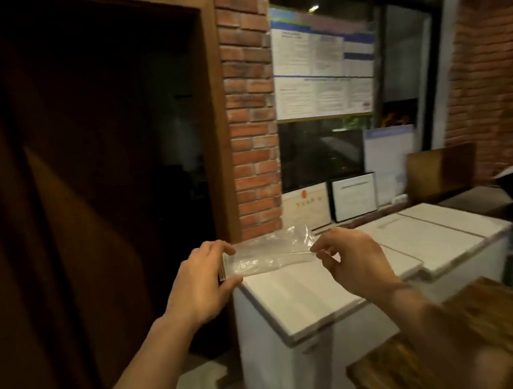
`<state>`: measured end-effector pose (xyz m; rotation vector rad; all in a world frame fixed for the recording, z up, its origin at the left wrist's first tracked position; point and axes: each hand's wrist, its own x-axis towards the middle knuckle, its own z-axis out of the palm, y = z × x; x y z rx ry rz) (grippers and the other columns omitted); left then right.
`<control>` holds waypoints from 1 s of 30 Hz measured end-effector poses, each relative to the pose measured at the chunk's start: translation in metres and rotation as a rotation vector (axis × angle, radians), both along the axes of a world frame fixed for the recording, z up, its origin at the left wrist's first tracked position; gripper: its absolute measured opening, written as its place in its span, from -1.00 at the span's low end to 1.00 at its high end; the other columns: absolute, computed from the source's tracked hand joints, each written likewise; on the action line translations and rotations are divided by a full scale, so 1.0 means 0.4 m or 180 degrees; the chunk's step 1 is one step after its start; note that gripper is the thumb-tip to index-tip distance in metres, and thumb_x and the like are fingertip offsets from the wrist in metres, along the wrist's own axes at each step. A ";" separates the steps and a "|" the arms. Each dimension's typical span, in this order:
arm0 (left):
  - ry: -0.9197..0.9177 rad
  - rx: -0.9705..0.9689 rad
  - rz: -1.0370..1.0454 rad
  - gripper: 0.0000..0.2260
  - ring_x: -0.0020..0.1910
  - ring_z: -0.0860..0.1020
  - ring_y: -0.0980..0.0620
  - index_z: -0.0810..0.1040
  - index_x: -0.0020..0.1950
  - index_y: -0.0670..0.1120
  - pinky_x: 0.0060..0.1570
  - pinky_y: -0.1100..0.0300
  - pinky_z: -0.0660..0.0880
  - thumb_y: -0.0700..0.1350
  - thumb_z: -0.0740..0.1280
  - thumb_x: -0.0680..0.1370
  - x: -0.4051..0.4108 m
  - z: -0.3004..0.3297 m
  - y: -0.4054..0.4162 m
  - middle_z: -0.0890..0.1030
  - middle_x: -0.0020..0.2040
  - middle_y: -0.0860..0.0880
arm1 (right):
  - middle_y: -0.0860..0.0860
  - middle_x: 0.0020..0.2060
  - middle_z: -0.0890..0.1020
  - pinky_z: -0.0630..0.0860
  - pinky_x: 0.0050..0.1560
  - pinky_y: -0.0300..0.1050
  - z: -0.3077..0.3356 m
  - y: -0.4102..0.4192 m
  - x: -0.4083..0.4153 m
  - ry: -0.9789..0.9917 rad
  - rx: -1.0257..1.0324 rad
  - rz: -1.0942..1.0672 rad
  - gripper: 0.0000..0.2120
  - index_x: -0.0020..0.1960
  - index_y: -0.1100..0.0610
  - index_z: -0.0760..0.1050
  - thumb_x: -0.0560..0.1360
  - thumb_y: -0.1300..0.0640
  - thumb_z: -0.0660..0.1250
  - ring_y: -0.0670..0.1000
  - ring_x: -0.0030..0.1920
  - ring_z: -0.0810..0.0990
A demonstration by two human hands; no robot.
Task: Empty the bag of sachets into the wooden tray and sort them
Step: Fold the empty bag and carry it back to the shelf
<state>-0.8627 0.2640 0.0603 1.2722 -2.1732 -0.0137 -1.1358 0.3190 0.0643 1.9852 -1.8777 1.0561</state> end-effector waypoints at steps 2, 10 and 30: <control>-0.0018 0.0023 0.0189 -0.57 0.35 0.44 0.03 0.42 0.35 0.11 0.36 0.04 0.41 0.08 0.45 0.52 0.082 -0.004 0.002 0.45 0.41 0.07 | -0.15 -0.08 0.70 0.60 -0.06 -0.03 -0.012 -0.050 0.074 0.0012 0.0061 0.0201 -0.83 -0.01 -0.09 0.68 0.49 0.18 0.45 -0.03 -0.12 0.66; -0.0094 0.0034 0.1035 -0.58 0.33 0.46 0.04 0.42 0.34 0.11 0.32 0.05 0.44 0.08 0.44 0.53 0.269 -0.043 0.067 0.46 0.40 0.08 | -0.16 -0.14 0.65 0.60 -0.19 -0.08 -0.046 -0.168 0.260 0.0045 0.0052 0.1167 -0.81 -0.01 -0.10 0.67 0.49 0.19 0.46 -0.05 -0.17 0.64; -0.0383 0.0824 0.1445 -0.56 0.35 0.43 -0.02 0.40 0.42 0.08 0.33 -0.01 0.40 0.10 0.38 0.57 0.208 -0.347 0.095 0.44 0.42 0.02 | -0.04 -0.16 0.67 0.62 -0.22 0.04 -0.350 -0.234 0.212 -0.0058 0.0667 0.1642 -0.89 -0.03 0.01 0.68 0.53 0.19 0.42 0.04 -0.18 0.65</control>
